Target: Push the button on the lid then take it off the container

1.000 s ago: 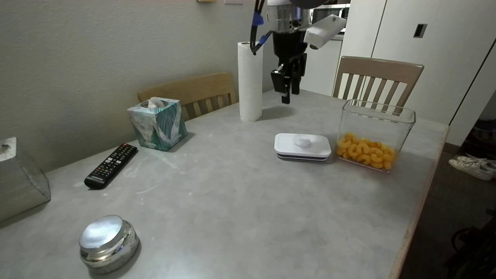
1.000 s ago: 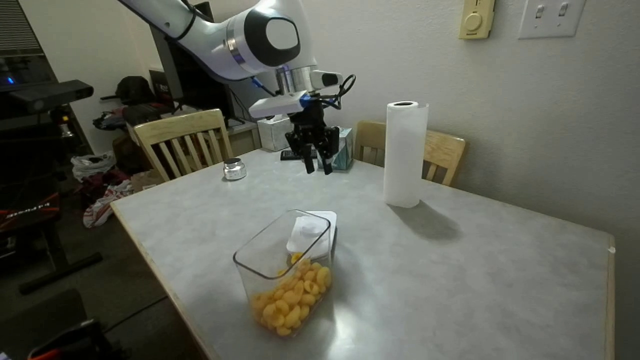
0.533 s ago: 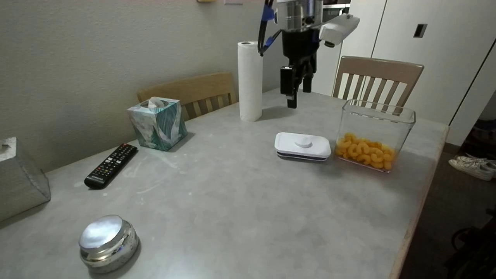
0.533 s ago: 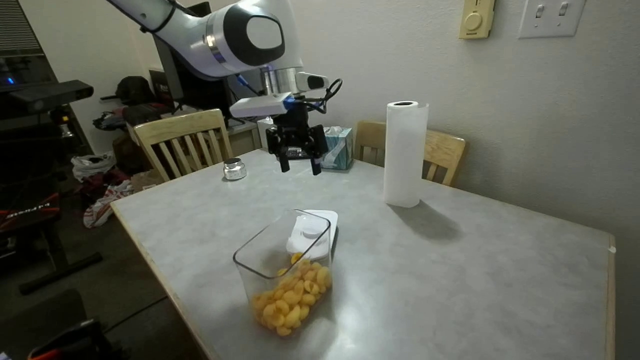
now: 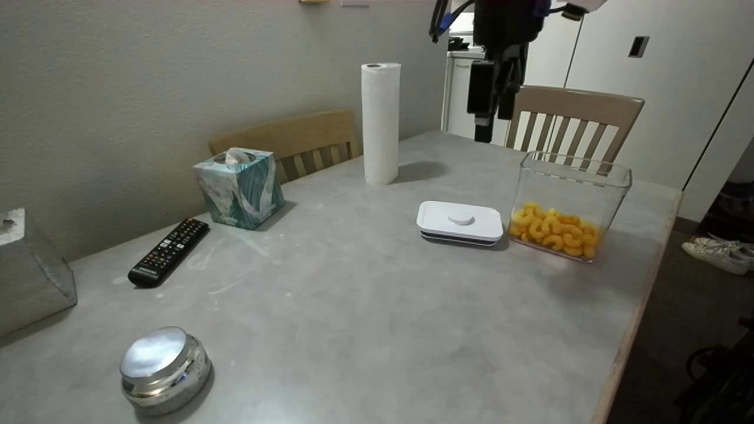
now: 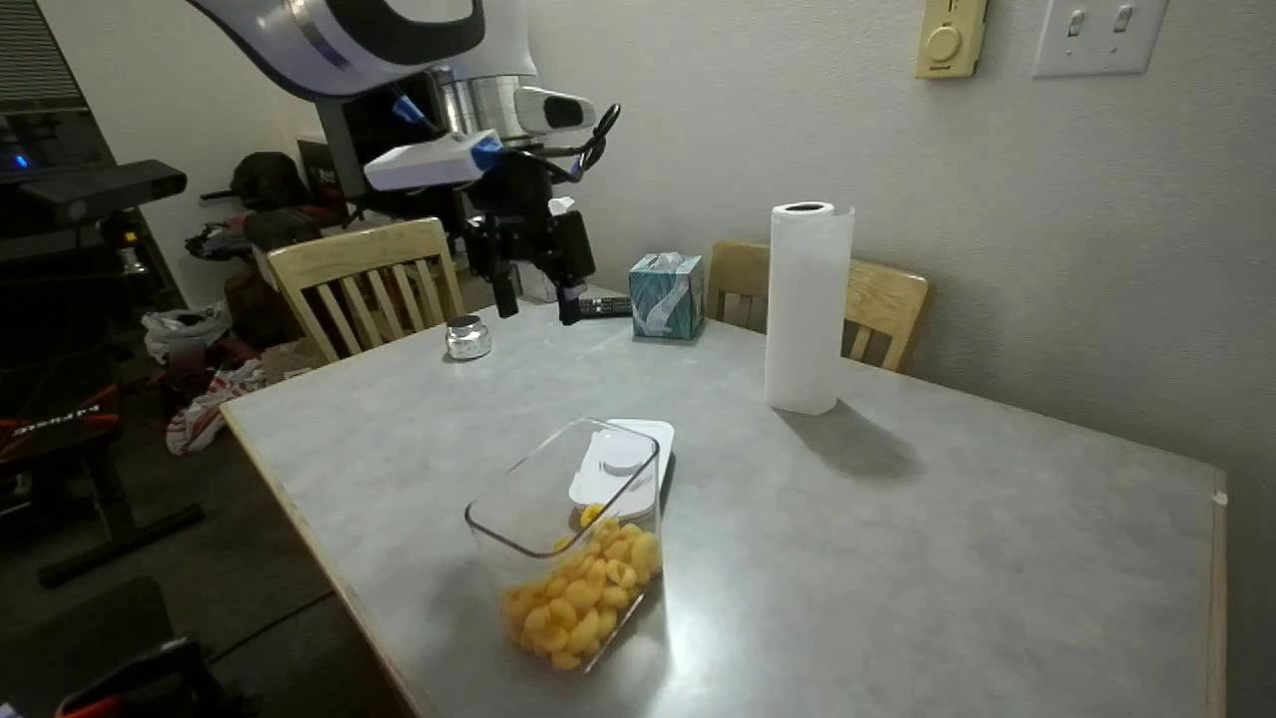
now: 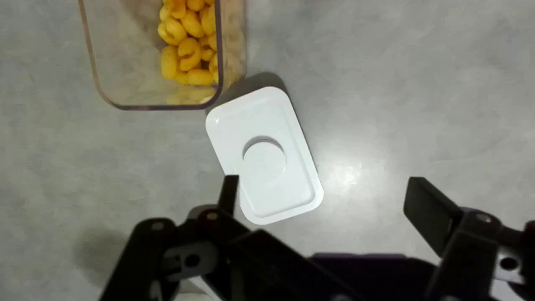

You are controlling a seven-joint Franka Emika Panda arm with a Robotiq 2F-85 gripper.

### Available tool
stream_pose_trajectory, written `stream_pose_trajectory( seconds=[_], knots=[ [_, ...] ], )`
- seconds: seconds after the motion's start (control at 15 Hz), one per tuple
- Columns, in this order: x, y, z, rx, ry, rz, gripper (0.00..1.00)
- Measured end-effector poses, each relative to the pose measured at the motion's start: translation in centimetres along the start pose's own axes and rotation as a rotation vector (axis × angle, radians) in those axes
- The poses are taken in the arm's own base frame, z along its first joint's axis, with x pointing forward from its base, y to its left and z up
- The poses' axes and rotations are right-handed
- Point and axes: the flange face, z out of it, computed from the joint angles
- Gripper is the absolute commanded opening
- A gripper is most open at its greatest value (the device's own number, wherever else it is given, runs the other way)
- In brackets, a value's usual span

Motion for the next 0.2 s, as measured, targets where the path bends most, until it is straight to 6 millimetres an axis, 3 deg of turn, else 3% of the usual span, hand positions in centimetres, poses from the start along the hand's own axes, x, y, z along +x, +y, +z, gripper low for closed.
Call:
stream_pose_trajectory(
  seconds=[0.2],
  knots=[
    [-2.0,-0.3,-0.7,0.019,0.000,0.015,1.00]
  ],
)
